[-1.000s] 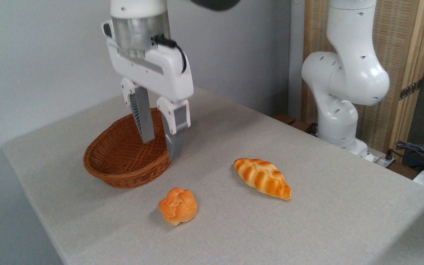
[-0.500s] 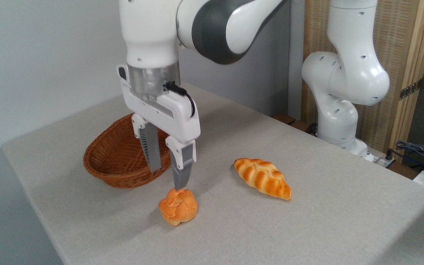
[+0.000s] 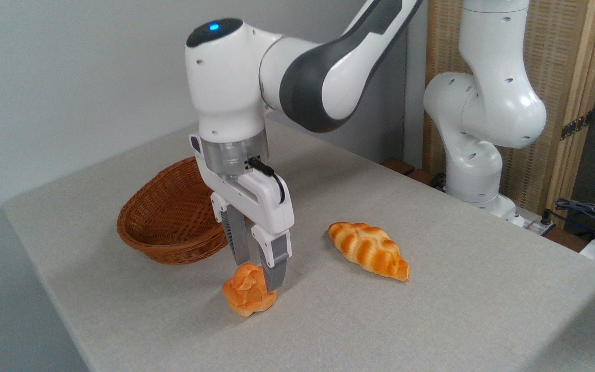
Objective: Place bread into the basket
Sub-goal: 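Close the gripper around the round orange bun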
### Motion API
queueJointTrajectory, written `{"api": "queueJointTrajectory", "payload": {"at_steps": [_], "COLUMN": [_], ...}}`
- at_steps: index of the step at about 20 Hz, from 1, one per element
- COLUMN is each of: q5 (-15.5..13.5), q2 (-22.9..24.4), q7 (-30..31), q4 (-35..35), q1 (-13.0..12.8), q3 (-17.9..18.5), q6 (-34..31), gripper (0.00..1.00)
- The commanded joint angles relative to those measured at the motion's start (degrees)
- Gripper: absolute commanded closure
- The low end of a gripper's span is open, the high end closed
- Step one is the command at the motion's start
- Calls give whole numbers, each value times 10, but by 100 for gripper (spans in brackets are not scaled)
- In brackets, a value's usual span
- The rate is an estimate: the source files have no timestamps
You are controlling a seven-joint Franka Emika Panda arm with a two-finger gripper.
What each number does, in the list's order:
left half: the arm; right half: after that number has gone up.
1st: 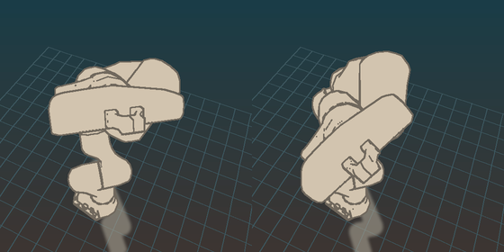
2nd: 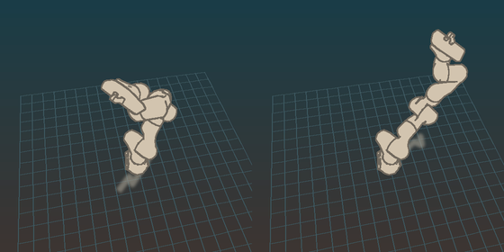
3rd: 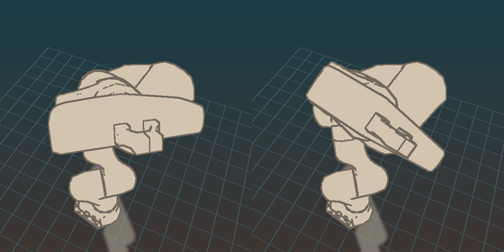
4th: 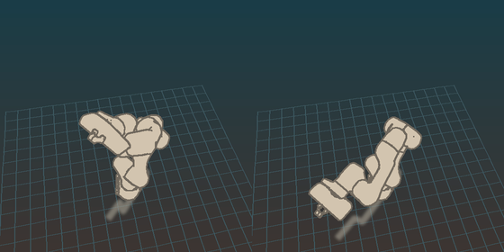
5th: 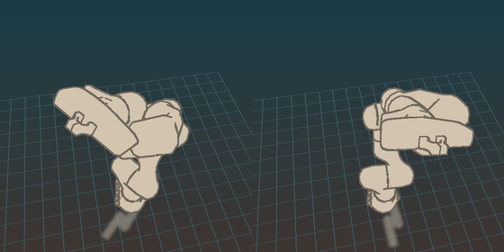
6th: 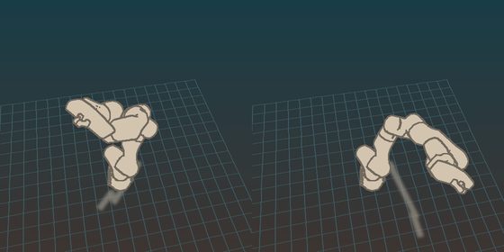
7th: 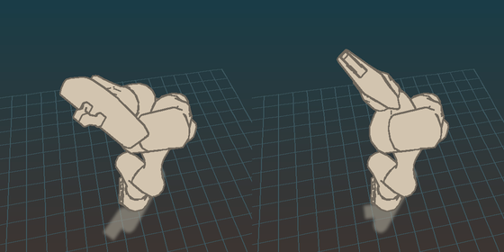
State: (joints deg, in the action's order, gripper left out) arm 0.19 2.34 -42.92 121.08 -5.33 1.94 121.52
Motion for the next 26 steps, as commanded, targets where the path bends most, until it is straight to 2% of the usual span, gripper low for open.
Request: {"api": "queueJointTrajectory", "payload": {"at_steps": [1, 2, 3, 4, 6, 8, 10, 26], "q5": [4, 4, 4, 3, 4, 8, 9, 7], "q2": [-8, -9, -10, -12, -13, -14, -16, -15], "q7": [-8, -8, -8, -8, -9, -10, -10, -8], "q4": [12, 12, 13, 13, 13, 13, 12, 5], "q1": [-6, -6, -6, -6, -6, -6, -6, -5], "q3": [2, 2, 2, 1, 2, 2, 2, 3], "q6": [30, 34, 37, 38, 38, 37, 38, 32], "gripper": [0, 0, 10, 32, 51, 60, 63, 65]}}
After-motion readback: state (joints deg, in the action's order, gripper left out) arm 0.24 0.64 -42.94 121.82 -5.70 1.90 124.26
